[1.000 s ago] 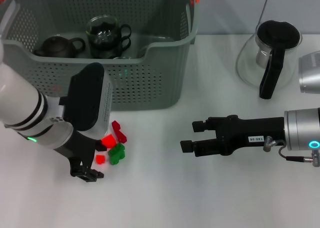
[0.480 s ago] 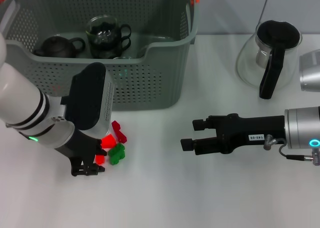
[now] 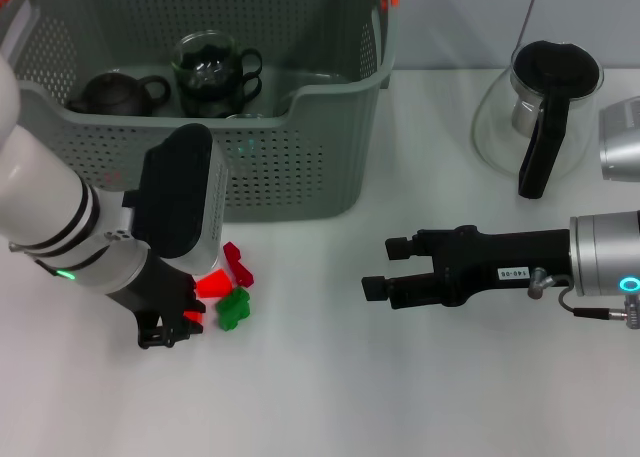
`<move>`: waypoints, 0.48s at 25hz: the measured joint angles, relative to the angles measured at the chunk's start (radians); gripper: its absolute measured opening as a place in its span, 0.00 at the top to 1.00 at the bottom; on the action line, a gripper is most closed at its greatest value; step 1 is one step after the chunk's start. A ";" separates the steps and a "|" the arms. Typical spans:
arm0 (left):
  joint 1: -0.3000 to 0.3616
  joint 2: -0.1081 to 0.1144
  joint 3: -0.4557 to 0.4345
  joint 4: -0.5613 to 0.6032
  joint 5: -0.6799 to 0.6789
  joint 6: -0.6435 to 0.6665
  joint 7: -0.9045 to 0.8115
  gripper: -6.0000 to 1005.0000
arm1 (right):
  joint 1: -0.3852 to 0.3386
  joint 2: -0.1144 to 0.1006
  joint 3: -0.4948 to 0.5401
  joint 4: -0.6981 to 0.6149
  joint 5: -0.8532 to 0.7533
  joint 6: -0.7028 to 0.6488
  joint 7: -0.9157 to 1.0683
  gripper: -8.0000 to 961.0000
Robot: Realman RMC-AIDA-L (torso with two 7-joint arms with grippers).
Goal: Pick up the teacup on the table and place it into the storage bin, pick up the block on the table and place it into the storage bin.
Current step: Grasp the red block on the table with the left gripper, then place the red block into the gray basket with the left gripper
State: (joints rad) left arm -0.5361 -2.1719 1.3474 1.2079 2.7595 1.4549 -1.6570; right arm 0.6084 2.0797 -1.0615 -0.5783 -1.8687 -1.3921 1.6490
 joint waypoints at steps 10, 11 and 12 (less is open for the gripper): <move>0.010 0.000 -0.010 0.025 0.005 0.021 -0.017 0.84 | 0.002 0.000 0.000 -0.002 -0.001 -0.001 0.000 0.08; 0.010 0.000 -0.010 0.028 0.003 0.021 -0.017 0.84 | 0.002 0.000 0.000 -0.002 -0.002 -0.001 0.000 0.08; 0.011 0.000 -0.011 0.030 0.002 0.022 -0.017 0.84 | 0.002 0.000 0.000 -0.002 -0.002 -0.001 -0.001 0.08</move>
State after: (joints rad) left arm -0.5253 -2.1719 1.3362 1.2378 2.7611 1.4766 -1.6738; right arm 0.6109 2.0799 -1.0615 -0.5799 -1.8706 -1.3934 1.6485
